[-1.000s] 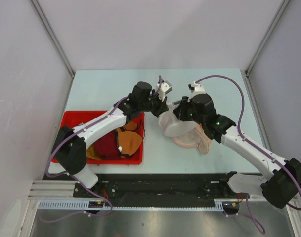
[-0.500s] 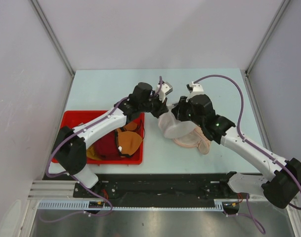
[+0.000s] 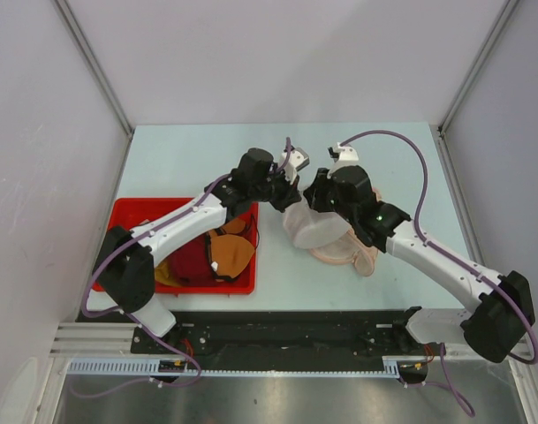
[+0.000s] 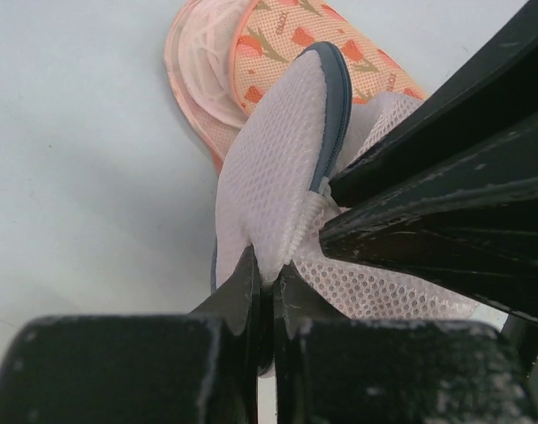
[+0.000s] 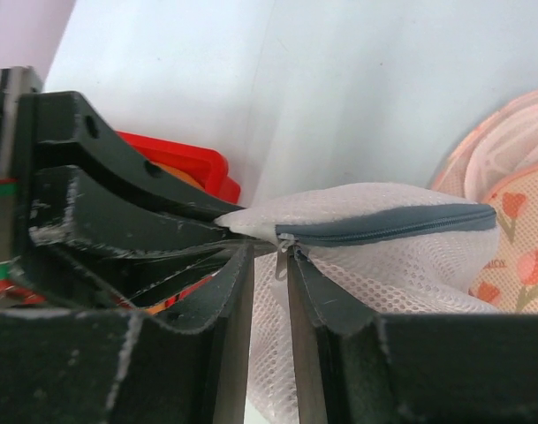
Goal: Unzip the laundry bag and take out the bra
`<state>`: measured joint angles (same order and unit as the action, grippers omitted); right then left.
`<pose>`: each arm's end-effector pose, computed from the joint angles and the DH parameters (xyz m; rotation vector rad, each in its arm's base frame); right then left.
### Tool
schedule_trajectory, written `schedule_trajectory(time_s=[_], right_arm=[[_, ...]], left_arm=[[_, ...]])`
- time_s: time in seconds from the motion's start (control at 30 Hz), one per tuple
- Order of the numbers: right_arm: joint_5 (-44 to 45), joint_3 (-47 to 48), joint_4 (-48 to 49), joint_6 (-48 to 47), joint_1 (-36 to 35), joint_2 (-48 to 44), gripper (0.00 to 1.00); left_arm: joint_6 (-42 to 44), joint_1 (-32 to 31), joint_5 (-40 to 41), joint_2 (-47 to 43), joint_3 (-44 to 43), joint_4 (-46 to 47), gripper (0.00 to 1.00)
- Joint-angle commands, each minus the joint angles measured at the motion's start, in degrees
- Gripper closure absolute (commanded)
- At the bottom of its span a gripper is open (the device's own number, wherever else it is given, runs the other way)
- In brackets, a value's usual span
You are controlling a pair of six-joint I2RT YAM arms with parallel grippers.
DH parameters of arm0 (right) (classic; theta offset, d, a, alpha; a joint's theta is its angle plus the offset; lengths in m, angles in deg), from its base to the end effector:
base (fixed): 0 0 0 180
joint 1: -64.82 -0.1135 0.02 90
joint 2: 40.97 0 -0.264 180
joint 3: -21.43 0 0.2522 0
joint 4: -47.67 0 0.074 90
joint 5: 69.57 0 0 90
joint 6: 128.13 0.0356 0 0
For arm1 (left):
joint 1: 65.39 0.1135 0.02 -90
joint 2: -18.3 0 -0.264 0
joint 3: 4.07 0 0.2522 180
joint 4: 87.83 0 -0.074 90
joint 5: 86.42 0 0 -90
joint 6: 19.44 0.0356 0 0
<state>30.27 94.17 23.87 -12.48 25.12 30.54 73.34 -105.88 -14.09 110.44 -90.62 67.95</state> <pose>0.2263 0.1800 0.3274 -0.1306 1.9998 0.5758 0.2778 -0.2514 0.2991 0.9669 1.9155 -0.7146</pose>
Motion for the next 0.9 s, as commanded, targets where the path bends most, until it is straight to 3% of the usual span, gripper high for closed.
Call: schedule_trajectory(time_s=[0.0, 0.07, 0.17, 0.37, 0.63, 0.87], right_arm=[[2.9, 2.5, 2.1, -0.1, -0.3, 1.0, 0.75], [3.2, 2.5, 2.3, -0.2, -0.4, 1.4, 0.79], [3.6, 2.4, 2.5, 0.7, -0.1, 1.0, 1.0], [2.9, 2.4, -0.5, 3.2, 3.0, -0.9, 1.0], [-8.4, -3.6, 0.4, 6.6, 18.3, -6.9, 1.0], [-11.4, -6.2, 0.2, 7.0, 19.6, -8.6, 1.0]], left_arm=[[-1.0, -0.6, -1.0, -2.0, -2.2, 1.4, 1.0], [-1.0, -0.6, -1.4, -2.1, -2.2, 1.5, 0.99], [-0.9, -0.6, -1.2, -2.3, -2.2, 1.7, 1.0], [0.3, -0.6, -2.4, -3.0, -1.5, 1.6, 1.0], [4.3, -0.6, -4.9, -6.3, 3.4, 7.2, 1.0], [6.9, -0.6, -4.8, -6.6, 4.7, 9.4, 1.0]])
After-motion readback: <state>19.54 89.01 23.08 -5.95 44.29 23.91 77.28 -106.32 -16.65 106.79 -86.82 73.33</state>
